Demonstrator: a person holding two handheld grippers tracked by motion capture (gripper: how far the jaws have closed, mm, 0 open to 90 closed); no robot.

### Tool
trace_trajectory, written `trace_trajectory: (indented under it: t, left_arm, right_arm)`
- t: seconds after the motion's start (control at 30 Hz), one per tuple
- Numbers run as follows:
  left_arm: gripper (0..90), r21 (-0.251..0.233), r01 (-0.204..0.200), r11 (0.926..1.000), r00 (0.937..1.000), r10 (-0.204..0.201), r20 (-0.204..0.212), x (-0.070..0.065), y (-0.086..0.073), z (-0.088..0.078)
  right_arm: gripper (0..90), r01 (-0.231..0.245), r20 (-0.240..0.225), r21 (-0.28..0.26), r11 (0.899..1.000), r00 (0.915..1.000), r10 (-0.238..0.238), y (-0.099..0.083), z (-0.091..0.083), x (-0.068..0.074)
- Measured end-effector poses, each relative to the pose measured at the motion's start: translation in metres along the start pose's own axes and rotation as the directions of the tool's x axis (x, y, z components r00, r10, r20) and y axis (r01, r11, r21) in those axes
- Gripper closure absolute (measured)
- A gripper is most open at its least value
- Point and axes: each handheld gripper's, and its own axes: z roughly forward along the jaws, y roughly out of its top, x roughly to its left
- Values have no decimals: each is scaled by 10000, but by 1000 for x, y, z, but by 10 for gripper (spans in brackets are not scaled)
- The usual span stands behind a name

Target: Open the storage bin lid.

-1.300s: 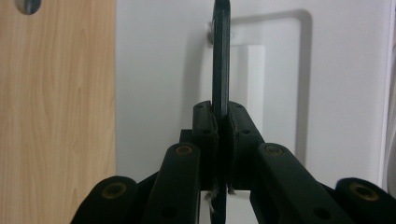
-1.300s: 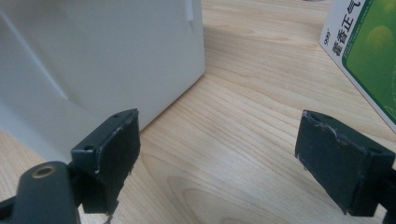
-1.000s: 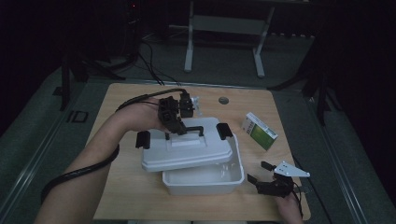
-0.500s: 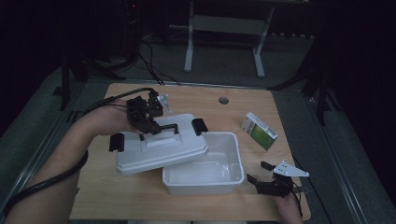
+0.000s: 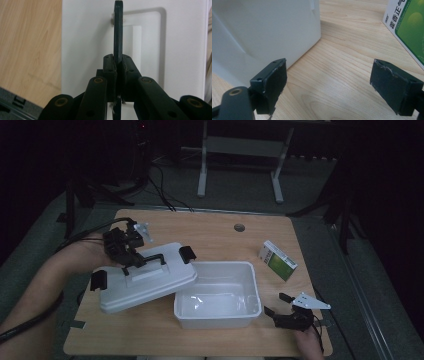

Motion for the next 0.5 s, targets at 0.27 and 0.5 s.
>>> trace_trajectory:
  t: [0.27, 0.5]
  left_arm:
    - [842, 18, 622, 9981, 9976, -622, -289, 6, -33, -3]
    - [842, 13, 1165, 9932, 9924, -1164, -394, 11, -60, 1]
  right_arm:
    - [139, 31, -6, 25, 10000, 10000, -31, 0, 1, 1]
    - [139, -8, -6, 23, 10000, 10000, 8, 0, 1, 1]
